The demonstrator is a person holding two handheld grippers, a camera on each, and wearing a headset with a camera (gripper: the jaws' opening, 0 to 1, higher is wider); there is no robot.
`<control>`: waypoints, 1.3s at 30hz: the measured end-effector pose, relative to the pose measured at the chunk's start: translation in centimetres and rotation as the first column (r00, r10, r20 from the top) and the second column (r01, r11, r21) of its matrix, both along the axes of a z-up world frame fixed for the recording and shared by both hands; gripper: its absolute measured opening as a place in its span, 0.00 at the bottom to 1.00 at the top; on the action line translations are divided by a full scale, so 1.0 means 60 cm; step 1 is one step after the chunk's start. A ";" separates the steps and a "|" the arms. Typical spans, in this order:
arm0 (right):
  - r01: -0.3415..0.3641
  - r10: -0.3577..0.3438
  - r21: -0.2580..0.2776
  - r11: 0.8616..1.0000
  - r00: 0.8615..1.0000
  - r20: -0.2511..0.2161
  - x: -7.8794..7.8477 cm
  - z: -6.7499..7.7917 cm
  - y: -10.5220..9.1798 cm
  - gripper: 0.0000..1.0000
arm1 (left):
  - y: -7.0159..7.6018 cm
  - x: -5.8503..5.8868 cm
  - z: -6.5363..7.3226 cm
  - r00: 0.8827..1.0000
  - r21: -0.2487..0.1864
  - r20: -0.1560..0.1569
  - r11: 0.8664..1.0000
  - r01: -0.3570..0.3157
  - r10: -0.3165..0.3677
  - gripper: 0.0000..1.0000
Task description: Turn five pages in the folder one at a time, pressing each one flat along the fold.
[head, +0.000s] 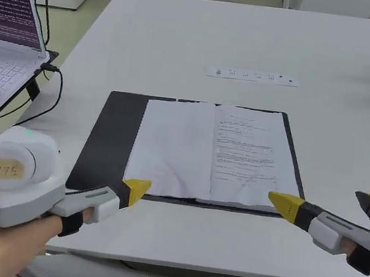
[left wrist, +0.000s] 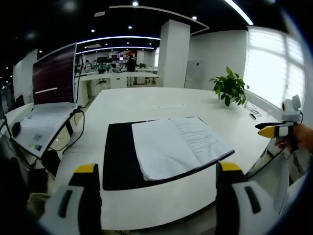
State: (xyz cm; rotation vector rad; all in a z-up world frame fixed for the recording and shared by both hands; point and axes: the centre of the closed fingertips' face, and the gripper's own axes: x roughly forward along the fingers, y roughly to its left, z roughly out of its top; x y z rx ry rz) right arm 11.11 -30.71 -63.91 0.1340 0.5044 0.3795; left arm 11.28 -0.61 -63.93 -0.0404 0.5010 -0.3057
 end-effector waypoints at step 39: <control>0.042 -0.040 0.033 0.999 0.998 -0.049 -0.004 -0.051 -0.016 0.94 | -0.336 0.137 -0.123 0.891 0.067 -0.100 0.890 0.450 -0.443 0.79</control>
